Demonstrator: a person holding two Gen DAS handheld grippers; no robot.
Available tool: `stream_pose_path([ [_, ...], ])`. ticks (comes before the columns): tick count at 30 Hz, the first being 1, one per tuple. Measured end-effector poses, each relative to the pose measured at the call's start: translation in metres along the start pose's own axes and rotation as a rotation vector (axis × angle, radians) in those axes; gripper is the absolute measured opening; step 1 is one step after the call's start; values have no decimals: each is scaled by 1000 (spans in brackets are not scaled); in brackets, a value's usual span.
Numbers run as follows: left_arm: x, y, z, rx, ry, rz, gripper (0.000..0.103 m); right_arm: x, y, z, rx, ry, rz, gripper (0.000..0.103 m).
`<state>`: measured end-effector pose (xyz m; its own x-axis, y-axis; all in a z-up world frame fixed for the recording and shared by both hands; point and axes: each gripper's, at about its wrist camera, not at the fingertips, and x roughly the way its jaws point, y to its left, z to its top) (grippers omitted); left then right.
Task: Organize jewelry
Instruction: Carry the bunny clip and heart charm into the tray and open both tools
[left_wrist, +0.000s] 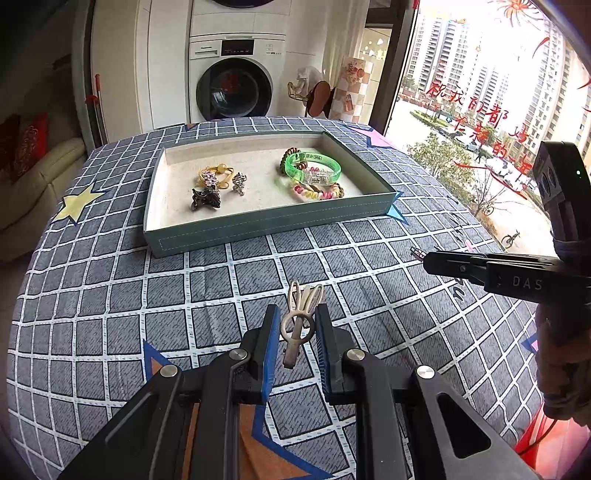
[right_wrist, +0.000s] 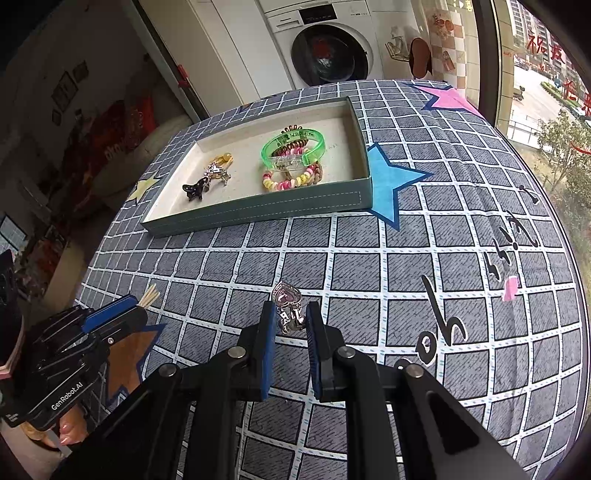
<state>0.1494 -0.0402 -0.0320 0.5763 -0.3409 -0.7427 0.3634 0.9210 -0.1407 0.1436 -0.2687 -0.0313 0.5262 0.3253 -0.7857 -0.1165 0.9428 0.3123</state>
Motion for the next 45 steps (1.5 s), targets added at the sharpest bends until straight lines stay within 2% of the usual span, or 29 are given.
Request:
stream_pose_path([
  [14, -2, 8, 26, -12, -35, 30, 32, -10, 8, 38, 12, -47, 32, 18],
  [21, 2, 27, 56, -37, -71, 60, 32, -3, 10, 73, 17, -63, 45, 18],
  [27, 19, 48, 88, -67, -95, 103, 32, 16, 13, 109, 21, -61, 41, 18],
  [33, 47, 65, 111, -100, -84, 135, 32, 45, 11, 140, 18, -48, 5, 18],
  [39, 73, 74, 121, -107, -64, 160, 32, 73, 2, 159, 32, -30, -17, 18],
  [45, 96, 77, 120, -103, -35, 192, 32, 103, 5, 165, 18, -2, -39, 18],
])
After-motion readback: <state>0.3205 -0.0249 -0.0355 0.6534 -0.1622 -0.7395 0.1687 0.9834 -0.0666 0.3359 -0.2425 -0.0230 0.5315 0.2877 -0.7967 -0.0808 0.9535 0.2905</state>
